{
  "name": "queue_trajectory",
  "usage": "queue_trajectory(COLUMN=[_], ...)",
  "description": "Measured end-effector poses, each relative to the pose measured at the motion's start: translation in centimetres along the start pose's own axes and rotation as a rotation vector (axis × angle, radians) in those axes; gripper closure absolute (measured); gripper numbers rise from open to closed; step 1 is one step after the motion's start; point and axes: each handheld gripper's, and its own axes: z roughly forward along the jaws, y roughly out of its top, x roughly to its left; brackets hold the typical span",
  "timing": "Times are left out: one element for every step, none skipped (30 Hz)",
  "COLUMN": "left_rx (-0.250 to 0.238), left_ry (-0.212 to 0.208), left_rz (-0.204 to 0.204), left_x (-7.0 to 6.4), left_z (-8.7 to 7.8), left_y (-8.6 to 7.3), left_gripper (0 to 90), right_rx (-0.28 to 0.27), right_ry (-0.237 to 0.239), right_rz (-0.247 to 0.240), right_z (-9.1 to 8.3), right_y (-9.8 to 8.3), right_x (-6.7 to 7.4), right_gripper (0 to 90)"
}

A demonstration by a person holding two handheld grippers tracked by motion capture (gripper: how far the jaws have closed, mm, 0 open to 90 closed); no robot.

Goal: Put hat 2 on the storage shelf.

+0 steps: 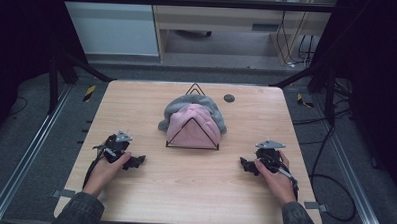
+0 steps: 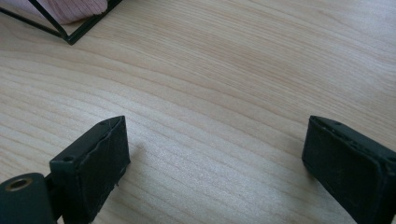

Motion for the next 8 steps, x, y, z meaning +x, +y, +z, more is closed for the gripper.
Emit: queue_trajectory(left_rx=[-0.005,-0.011,-0.017,-0.022,-0.026,-0.03,-0.034,-0.036], left_ry=[-0.001,-0.001,-0.005,-0.004,-0.005,-0.007,-0.008,-0.009], left_rz=[0.001,0.0,-0.001,0.001,0.001,0.003,0.001,0.003], left_x=[-0.04,-0.11,-0.16,-0.21,-0.24,-0.26,-0.3,-0.3], left_z=[0.02,0.05,0.07,0.07,0.05,0.04,0.04,0.03], left_y=[-0.03,-0.07,-0.12,-0.19,-0.25,-0.31,-0.37,-0.4], left_gripper=[0.0,0.0,0.0,0.0,0.0,0.0,0.0,0.0], right_rx=[0.005,0.004,0.009,0.009,0.009,0.01,0.01,0.01], right_ry=[-0.006,-0.009,-0.01,-0.014,-0.014,-0.017,-0.02,-0.015], right_rz=[-0.003,-0.006,0.0,-0.001,-0.001,-0.001,-0.001,0.01], right_z=[-0.02,0.01,-0.02,-0.02,-0.02,-0.04,-0.05,-0.12], right_y=[0.01,0.0,0.0,-0.04,-0.04,-0.07,-0.09,-0.09], right_x=[0.1,0.2,0.34,0.6,0.6,0.73,0.84,0.99], right_gripper=[6.9,6.5,5.8,5.5,5.5,5.5,5.5,5.5])
